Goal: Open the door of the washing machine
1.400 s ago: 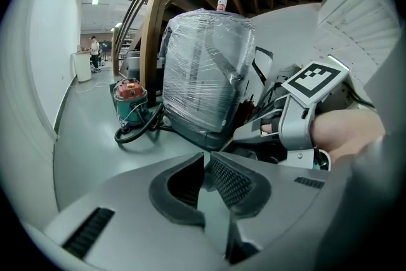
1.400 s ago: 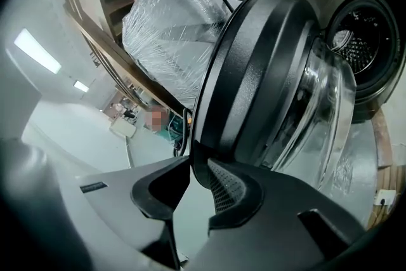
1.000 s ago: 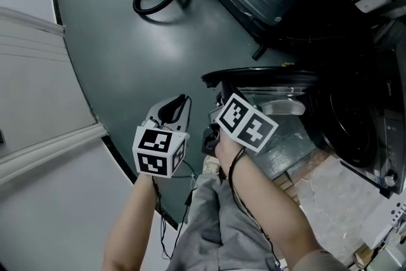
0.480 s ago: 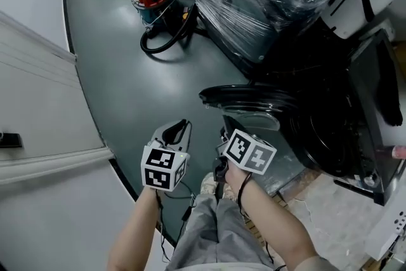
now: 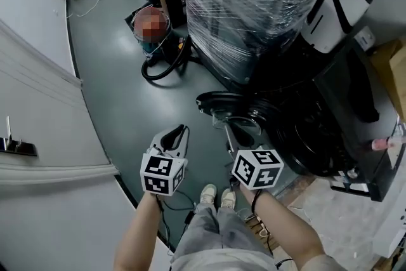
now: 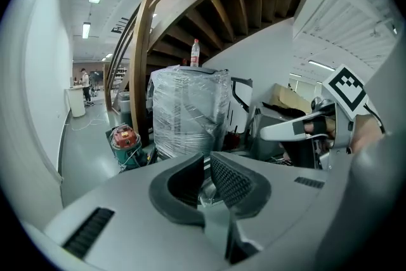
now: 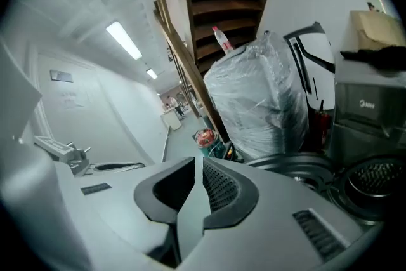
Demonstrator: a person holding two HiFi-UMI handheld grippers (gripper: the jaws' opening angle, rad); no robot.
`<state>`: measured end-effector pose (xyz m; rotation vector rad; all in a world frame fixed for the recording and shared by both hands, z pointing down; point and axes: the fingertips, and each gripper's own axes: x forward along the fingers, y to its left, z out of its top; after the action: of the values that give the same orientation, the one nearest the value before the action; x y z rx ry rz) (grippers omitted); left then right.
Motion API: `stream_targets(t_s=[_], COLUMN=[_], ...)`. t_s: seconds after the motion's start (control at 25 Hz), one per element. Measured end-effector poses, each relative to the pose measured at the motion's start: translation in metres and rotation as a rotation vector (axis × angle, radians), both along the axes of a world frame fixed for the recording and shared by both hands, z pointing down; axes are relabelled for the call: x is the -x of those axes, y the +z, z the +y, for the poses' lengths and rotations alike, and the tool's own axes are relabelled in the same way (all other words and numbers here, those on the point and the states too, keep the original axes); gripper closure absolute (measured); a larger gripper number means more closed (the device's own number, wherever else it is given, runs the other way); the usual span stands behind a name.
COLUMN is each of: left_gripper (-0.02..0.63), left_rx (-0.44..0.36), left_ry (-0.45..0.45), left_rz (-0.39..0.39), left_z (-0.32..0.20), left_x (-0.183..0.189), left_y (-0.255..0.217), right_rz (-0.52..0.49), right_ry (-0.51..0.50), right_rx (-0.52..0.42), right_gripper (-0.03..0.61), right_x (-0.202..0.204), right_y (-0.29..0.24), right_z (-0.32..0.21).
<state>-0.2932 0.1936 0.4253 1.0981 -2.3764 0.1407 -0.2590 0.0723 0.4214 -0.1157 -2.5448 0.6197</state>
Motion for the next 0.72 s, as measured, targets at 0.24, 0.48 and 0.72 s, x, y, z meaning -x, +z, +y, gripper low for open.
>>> stream_targets(t_s=[0.24, 0.48, 0.72], left_gripper=[0.566, 0.566, 0.566], left_rx=[-0.001, -0.018, -0.083], left_ry=[0.049, 0.100, 0.130], left_rz=[-0.119, -0.231, -0.291], left_z=[-0.017, -0.034, -0.050], left_x=[-0.024, -0.060, -0.098], left_y=[-0.064, -0.123, -0.173], right_rz=[-0.075, -0.150, -0.242], right_ry=[-0.027, -0.047, -0.064], right_rx=[-0.100, -0.156, -0.173], right_gripper=[0.518, 0.522, 0.529], right_x=[-0.032, -0.070, -0.109], right_y=[-0.069, -0.126, -0.179], right_z=[-0.022, -0.038, -0.052])
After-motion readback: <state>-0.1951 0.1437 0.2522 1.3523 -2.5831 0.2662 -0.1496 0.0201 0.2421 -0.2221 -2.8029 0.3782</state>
